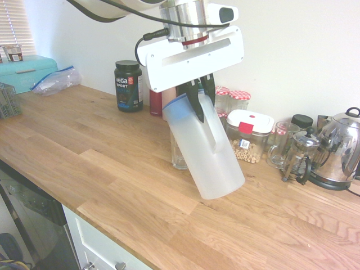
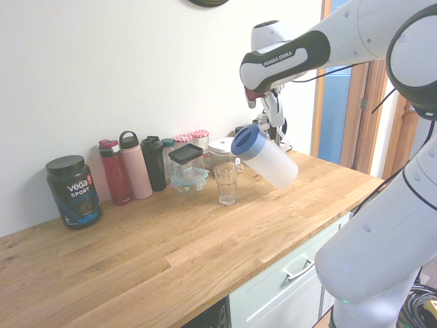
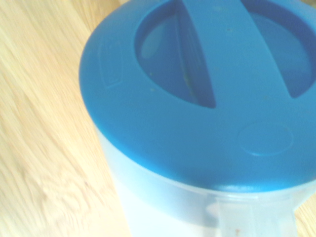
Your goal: Pour me some water
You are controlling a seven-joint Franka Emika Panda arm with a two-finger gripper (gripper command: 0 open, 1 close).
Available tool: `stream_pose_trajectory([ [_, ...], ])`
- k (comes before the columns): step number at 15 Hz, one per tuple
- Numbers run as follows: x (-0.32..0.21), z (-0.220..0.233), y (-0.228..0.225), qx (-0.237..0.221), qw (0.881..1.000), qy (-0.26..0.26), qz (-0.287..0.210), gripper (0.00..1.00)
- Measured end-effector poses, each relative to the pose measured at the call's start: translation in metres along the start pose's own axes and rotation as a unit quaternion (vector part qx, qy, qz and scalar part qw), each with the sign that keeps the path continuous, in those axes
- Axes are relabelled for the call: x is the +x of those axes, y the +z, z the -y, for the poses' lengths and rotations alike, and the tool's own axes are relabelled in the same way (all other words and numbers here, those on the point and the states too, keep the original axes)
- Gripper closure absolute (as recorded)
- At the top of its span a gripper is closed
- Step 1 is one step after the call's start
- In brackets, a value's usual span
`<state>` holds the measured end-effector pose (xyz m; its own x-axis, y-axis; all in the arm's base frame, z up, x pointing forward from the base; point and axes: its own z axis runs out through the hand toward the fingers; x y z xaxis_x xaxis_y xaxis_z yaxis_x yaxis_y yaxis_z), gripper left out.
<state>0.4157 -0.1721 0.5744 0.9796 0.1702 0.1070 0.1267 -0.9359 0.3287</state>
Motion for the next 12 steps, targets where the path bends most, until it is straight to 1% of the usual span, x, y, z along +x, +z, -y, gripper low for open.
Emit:
stream_pose_trajectory([
  [4,0.013,0.005,-0.017,-0.026,0.998,-0.04,0.051,1.0],
  [7,0.021,0.009,-0.015,-0.054,0.993,-0.072,0.081,1.0],
  [9,0.026,0.014,-0.009,-0.07,0.989,-0.089,0.097,1.0],
  [12,0.034,0.025,-0.005,-0.087,0.985,-0.1,0.105,1.0],
])
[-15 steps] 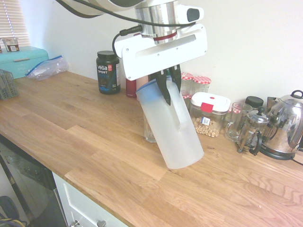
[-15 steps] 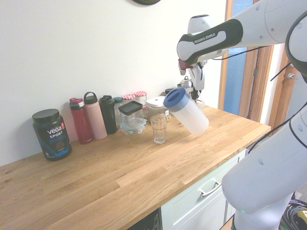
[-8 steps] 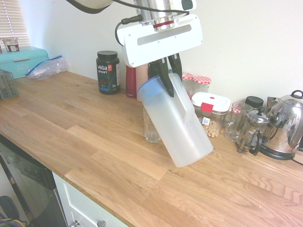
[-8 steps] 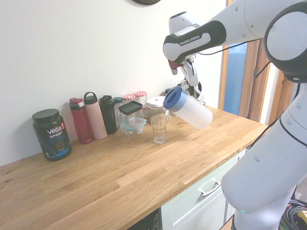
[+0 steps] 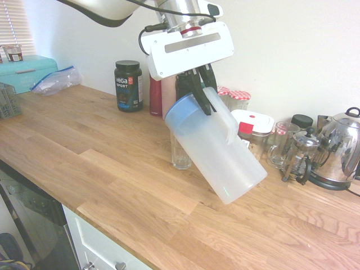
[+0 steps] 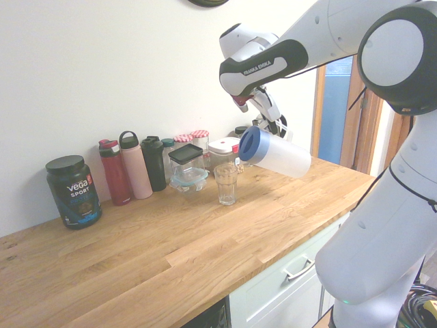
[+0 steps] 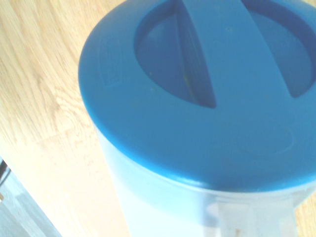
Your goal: Pour me some water
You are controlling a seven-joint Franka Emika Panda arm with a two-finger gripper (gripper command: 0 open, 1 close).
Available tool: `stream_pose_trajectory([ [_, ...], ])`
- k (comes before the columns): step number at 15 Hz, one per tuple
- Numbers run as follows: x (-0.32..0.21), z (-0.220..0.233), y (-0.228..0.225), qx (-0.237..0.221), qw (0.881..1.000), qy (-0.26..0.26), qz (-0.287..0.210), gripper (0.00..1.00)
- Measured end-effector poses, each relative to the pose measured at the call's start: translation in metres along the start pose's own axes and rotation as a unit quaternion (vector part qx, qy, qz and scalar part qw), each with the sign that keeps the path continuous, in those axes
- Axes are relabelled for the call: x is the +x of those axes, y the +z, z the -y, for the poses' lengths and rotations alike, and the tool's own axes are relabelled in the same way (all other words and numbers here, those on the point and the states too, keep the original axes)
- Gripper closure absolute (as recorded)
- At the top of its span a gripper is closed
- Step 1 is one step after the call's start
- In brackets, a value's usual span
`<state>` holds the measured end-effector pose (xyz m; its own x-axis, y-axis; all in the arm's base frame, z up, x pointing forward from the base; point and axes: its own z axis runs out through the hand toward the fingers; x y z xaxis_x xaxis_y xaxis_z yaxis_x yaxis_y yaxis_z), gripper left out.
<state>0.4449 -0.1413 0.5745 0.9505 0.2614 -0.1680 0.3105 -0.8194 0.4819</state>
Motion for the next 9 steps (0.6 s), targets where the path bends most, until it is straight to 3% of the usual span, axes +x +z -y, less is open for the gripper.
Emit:
stream_pose_trajectory([
  [9,0.025,0.015,0.007,-0.031,0.999,0.027,-0.003,1.0],
])
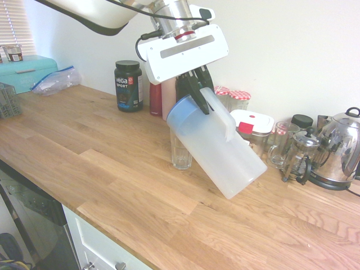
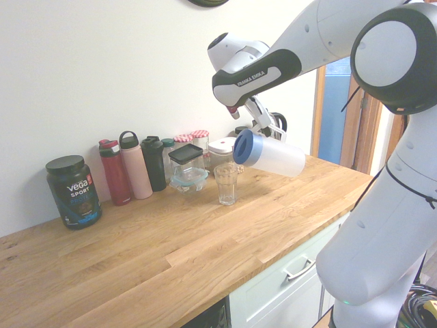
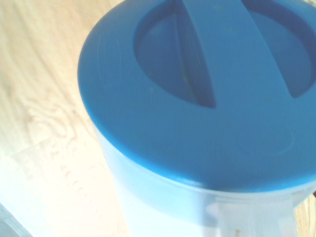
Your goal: Pour me some water
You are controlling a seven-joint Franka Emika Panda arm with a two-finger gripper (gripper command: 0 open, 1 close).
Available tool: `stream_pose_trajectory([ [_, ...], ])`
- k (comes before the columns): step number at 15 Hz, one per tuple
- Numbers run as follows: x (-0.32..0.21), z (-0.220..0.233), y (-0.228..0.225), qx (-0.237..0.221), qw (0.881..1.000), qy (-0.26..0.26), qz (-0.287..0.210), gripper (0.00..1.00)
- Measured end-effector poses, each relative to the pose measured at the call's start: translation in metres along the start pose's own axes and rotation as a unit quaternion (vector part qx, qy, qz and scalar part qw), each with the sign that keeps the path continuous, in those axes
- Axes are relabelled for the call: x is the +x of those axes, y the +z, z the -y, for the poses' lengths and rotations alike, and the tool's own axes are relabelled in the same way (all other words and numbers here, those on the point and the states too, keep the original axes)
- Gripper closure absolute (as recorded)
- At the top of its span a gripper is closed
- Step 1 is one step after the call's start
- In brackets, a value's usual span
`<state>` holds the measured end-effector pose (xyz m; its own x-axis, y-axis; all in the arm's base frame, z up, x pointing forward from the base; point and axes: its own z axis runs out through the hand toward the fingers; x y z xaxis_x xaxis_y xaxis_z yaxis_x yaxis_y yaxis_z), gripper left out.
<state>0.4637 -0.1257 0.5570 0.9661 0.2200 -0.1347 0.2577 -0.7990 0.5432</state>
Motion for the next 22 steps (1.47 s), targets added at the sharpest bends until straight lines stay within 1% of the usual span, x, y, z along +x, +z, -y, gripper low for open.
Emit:
stream_pose_trajectory([
  [6,0.023,0.007,0.014,-0.006,1.0,0.012,-0.004,1.0],
  [13,0.032,-0.002,0.006,-0.009,1.0,0.019,-0.011,1.0],
  [14,0.032,-0.002,0.003,-0.003,1.0,0.023,-0.015,1.0],
  [16,0.032,-0.004,-0.006,0.031,0.998,0.042,-0.033,1.0],
  [18,0.023,-0.016,-0.015,0.076,0.992,0.076,-0.059,1.0],
  [20,-0.005,-0.043,-0.02,0.114,0.983,0.116,-0.084,1.0],
  [22,-0.045,-0.069,-0.021,0.149,0.969,0.166,-0.104,1.0],
])
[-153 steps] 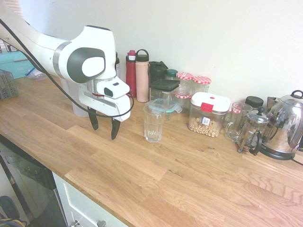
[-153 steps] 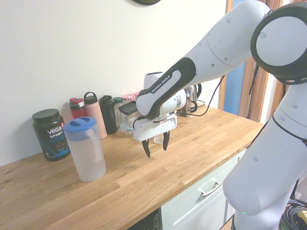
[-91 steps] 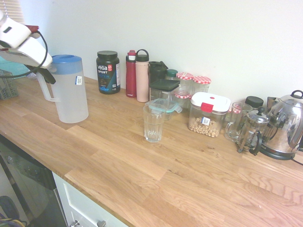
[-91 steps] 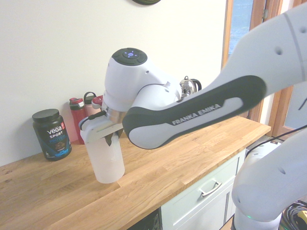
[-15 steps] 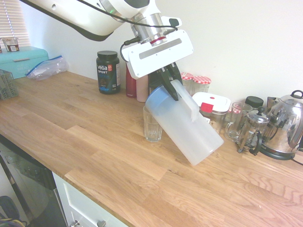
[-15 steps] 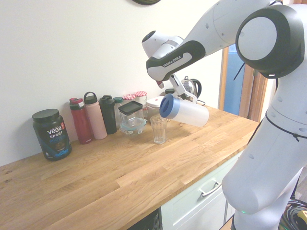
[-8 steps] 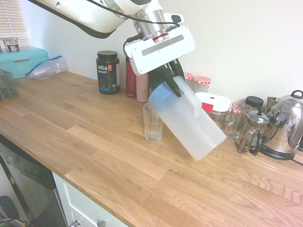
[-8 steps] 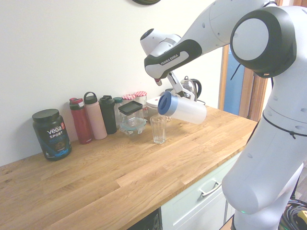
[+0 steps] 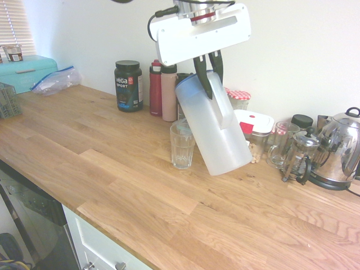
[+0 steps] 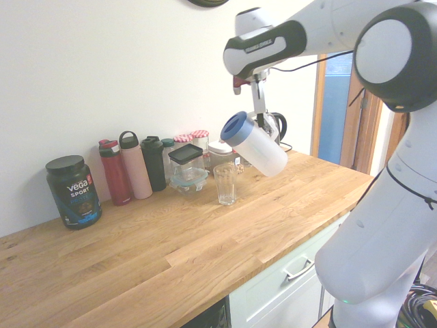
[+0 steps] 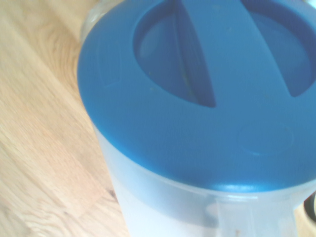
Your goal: Pour me some water
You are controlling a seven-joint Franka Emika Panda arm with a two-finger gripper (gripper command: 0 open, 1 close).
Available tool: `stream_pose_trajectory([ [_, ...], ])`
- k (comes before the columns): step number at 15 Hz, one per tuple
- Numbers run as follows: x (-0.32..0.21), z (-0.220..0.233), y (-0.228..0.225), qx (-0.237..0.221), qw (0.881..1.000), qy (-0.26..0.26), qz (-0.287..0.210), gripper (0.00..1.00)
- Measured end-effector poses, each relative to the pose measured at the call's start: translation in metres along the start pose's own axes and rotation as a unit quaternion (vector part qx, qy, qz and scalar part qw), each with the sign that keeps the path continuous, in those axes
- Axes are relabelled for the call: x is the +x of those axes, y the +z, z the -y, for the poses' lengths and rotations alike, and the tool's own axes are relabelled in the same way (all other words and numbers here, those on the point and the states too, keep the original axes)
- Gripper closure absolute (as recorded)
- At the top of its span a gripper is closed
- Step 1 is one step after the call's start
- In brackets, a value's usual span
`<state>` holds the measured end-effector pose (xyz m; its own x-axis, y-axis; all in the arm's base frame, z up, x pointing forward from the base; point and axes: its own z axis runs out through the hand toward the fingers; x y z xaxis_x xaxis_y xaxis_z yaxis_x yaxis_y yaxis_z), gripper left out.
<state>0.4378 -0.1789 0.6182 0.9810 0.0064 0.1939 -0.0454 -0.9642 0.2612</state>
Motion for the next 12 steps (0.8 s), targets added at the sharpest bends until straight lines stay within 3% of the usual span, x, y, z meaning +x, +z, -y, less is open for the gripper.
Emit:
stream_pose_trajectory([
  [2,-0.028,-0.012,-0.005,0.025,0.998,0.054,-0.008,1.0],
  [5,-0.078,0.007,0.004,0.057,0.989,0.139,0.004,1.0],
  [9,-0.155,0.033,0.033,0.089,0.966,0.244,0.023,1.0],
  [12,-0.207,0.034,0.037,0.099,0.944,0.313,0.011,1.0],
])
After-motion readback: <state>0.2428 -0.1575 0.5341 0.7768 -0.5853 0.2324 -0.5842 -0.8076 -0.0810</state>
